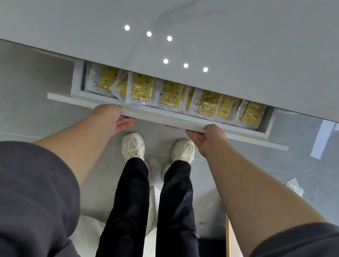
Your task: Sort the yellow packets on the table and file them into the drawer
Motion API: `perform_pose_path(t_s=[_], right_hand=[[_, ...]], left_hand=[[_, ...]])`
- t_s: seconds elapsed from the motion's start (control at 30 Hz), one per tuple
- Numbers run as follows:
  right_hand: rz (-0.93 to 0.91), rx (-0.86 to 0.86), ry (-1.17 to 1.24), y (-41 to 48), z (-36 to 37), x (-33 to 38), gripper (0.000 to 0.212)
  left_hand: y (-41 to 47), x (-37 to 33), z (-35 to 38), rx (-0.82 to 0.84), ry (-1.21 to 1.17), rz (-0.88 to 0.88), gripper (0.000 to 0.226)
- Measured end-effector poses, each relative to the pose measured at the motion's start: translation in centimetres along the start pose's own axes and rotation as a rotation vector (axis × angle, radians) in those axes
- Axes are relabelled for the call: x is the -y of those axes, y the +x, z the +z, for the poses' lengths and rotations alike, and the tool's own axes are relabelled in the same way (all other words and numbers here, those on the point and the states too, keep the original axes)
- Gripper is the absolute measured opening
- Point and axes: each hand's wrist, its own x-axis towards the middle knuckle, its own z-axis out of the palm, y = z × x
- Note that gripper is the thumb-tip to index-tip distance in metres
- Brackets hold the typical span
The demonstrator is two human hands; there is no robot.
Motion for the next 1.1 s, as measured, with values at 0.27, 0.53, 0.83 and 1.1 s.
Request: perform_pose_path(t_s=[0.27,0.53,0.83,1.1], right_hand=[[-0.159,0.147,0.086,-0.2,0.6,0.7,0.009],[-0.163,0.41,0.281,-1.4,1.2,2.6,0.013],[-0.184,0.373,0.355,-1.3,3.4,5.3,0.034],[-0.146,0.402,0.332,-0.3,3.3,5.2,0.032]], left_hand=[[1.1,-0.6,0.6,0.008,-0.101,0.159,0.028],[-0.5,-2.6,1.9,0.226,-0.254,0.256,0.042],[0.1,-5.8,4.3,0.156,-0.369,0.276,0.035],[1.5,-5.9,5.0,0.116,-0.465,0.236,0.033]])
